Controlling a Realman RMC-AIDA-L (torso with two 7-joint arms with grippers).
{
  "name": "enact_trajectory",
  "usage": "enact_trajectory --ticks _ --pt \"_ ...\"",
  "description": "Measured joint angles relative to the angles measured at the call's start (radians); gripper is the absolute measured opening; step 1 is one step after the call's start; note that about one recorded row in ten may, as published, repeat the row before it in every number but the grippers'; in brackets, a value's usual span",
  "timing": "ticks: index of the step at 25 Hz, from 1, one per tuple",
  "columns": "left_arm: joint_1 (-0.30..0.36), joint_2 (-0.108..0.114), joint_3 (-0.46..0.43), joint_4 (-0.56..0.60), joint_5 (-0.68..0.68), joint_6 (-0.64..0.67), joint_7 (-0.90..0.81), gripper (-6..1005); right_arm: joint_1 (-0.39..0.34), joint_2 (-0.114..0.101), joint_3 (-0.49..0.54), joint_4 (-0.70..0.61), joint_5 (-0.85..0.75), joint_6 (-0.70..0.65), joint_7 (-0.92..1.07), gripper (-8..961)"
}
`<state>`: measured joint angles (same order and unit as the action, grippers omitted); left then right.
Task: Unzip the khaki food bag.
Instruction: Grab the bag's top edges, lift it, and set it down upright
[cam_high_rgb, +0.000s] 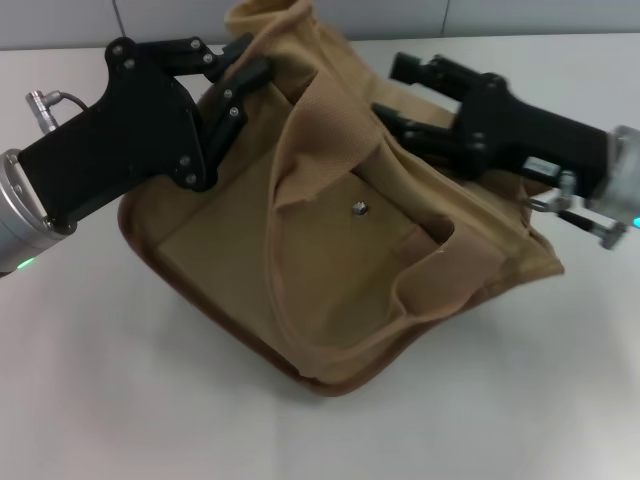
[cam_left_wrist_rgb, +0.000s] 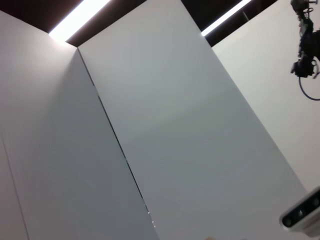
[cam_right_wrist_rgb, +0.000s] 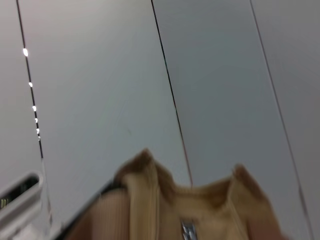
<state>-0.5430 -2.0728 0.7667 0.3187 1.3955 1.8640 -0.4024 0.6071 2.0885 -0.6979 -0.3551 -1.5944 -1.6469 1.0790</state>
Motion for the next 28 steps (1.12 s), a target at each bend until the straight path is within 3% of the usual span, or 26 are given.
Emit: enact_trajectory --ticks 3,7,16,22,23,26,28 --pt "0.000 0.003 0.019 0.020 0.002 0.003 0.005 102 -0.041 -0.001 -0.002 -0.021 0.122 -0.043 -0.006 839" --pt "0.003 0.003 0.049 0.061 0.002 0.005 0.002 103 -0.041 -0.001 -0.004 -0.035 0.150 -0.047 -0.004 839" --pt "-0.004 0.005 0.117 0.123 0.004 0.001 -0.016 105 0.056 -0.001 -0.019 -0.054 0.155 0.010 0.009 839" --pt "-0.005 0.005 0.118 0.123 0.005 -0.001 -0.017 107 0.065 -0.002 -0.212 -0.194 0.152 0.119 0.138 839" --pt "-0.005 0.005 0.119 0.123 0.005 -0.001 -0.017 107 0.043 -0.002 -0.291 -0.260 0.152 0.147 0.193 839" --pt "-0.003 0.004 0.119 0.123 0.006 -0.002 -0.017 108 0.005 -0.003 -0.358 -0.335 0.151 0.175 0.244 839" --pt "-0.002 0.004 0.119 0.123 0.006 -0.003 -0.018 108 -0.067 -0.003 -0.423 -0.464 0.124 0.218 0.315 839"
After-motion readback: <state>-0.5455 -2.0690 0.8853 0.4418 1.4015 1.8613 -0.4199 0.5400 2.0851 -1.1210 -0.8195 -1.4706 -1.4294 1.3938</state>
